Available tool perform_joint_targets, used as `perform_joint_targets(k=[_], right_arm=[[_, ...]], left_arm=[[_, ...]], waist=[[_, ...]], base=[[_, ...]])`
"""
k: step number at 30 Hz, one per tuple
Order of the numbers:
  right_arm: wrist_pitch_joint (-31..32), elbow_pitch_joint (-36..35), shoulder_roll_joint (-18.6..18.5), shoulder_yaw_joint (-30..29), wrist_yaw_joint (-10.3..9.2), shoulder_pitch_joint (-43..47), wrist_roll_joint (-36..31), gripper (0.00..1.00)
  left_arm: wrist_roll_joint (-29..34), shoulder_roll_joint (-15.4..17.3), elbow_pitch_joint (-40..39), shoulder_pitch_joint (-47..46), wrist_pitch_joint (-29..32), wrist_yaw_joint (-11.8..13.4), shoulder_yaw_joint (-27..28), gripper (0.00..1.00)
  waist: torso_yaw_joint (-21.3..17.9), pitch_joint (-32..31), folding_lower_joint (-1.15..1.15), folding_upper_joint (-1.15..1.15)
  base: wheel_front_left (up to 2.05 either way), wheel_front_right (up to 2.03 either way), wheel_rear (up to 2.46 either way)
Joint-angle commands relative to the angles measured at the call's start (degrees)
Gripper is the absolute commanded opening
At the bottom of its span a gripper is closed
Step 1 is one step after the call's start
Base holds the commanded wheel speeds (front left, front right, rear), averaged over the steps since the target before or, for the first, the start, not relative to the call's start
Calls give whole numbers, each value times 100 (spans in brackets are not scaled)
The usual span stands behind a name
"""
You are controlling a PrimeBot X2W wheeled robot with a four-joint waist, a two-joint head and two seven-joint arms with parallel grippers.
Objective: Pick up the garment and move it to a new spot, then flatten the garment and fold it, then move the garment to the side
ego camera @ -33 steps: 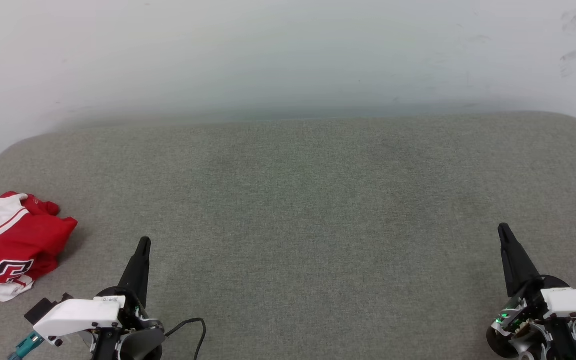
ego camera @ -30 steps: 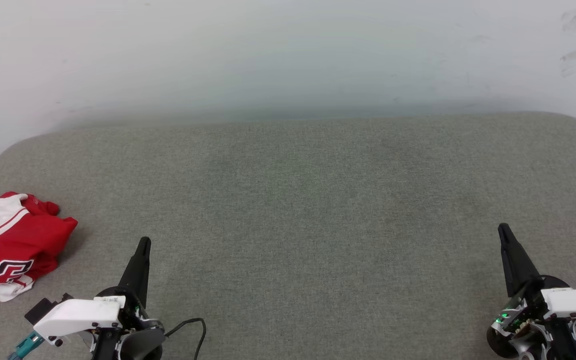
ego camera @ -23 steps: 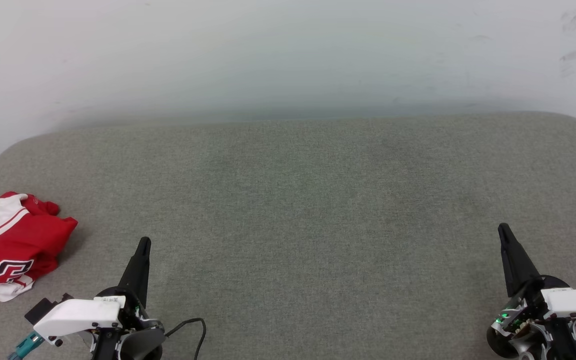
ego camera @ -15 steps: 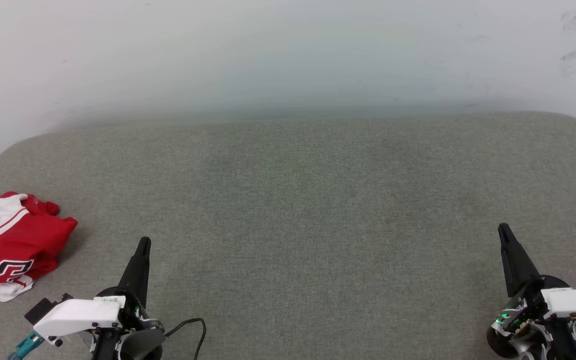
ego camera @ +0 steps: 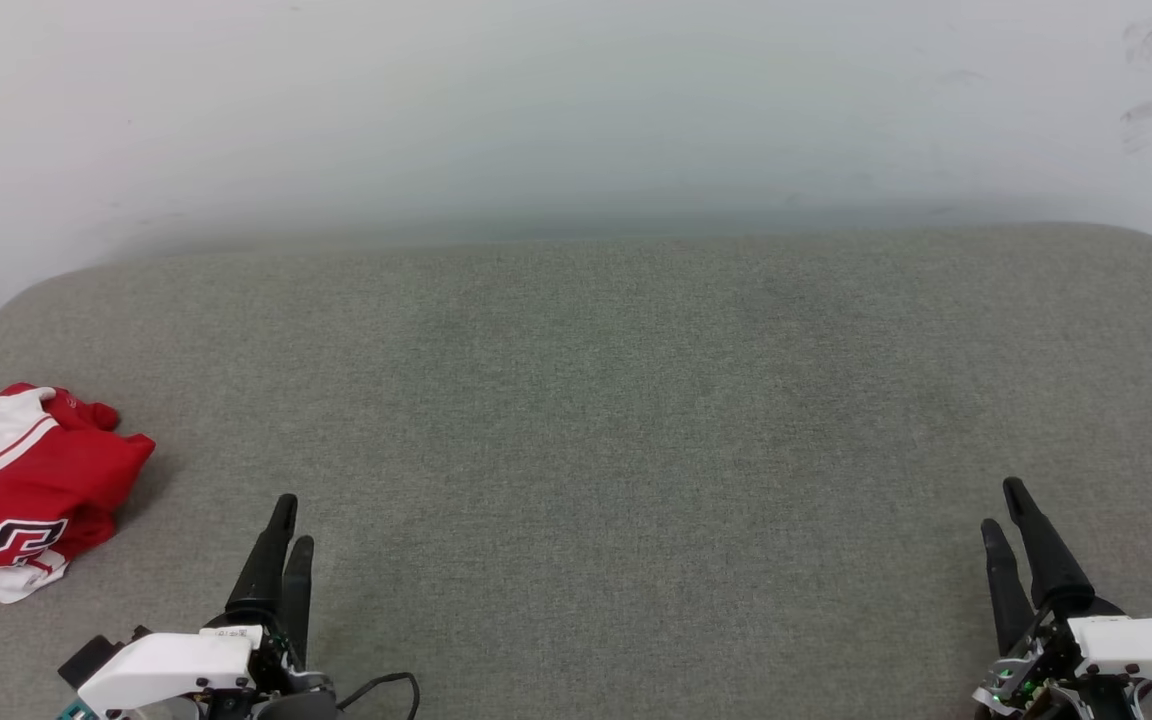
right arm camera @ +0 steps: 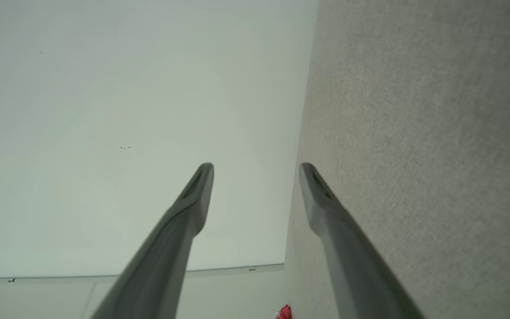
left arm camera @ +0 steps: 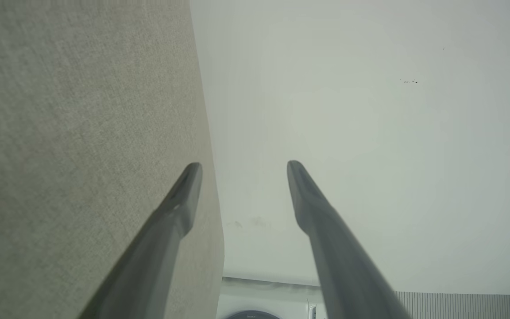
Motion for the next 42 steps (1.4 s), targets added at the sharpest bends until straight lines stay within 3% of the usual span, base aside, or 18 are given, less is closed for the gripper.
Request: perform_joint_targets(k=[1,8,28,42], right_arm=[[-79,-137,-3,1,9,-62,-101,100],[-270,-281,-2,-80,10,-44,-688,100],[-721,-1172,-2,154,11,106,-3533,100],[-998,-1311,-1,360,12,279,-5070,100]], left_arm=[[101,19,-168,-59,-73,0,6,100],[800,21,-386,-65,-264,50,99,100],[3342,29,-1121,51,-712,758,-201,100],[4858,44,-1234,201,-990,1063,-516,100]], waist=[[-2,1,0,0],[-7,9,0,0],[-12,27,0,0],[-12,32,0,0]], base=[[0,0,0],[0,0,0],[0,0,0],[0,0,0]])
